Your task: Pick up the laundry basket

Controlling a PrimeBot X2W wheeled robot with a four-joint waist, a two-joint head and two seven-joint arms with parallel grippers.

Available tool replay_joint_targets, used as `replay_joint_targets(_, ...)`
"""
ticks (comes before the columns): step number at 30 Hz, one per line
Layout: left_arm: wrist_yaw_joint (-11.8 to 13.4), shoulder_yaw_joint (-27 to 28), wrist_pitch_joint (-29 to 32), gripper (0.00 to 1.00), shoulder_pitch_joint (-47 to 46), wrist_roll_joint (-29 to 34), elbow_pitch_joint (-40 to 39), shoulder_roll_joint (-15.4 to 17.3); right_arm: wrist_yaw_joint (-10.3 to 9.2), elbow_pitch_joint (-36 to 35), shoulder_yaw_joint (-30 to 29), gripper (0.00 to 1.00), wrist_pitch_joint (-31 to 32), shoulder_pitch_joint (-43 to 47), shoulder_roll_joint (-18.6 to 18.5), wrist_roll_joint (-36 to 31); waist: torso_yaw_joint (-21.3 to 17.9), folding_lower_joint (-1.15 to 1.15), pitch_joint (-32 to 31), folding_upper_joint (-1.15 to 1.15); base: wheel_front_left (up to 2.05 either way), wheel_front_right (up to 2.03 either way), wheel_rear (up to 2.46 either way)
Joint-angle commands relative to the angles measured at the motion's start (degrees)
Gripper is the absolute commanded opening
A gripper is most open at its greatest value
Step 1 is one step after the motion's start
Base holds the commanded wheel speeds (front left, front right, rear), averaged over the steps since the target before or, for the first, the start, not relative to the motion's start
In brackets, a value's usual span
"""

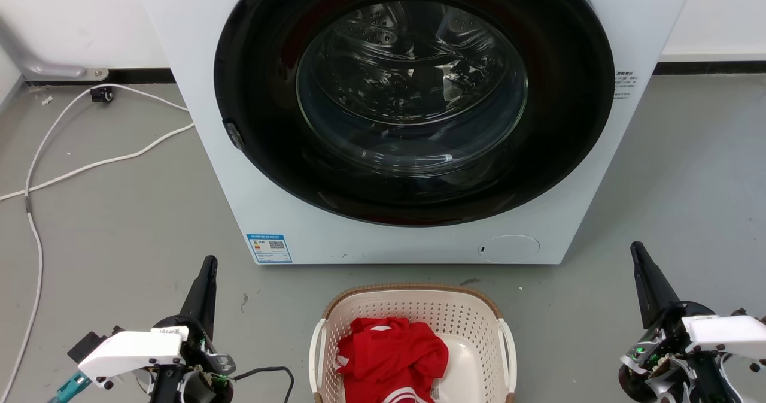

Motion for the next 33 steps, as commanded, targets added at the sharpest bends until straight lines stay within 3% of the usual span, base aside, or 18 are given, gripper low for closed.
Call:
replay_joint_targets(1,-0.19,0.18,0.24,0.00,-0.62,0.31,0.09,-0.07,0.00,0.04,-0.05,0.00,0.17,-0.66,-0.23,0.25,0.00,0.00,0.00,0.00,0.00,0.00,0.00)
replay_joint_targets(33,-0.19,0.37,0.32,0.00,-0.65,0.52,0.09,-0.20,0.00,0.04,-0.05,0.00,0.17,-0.66,-0.23,0.25,0.00,0.00,0.00,0.00,0.00,0.00,0.00)
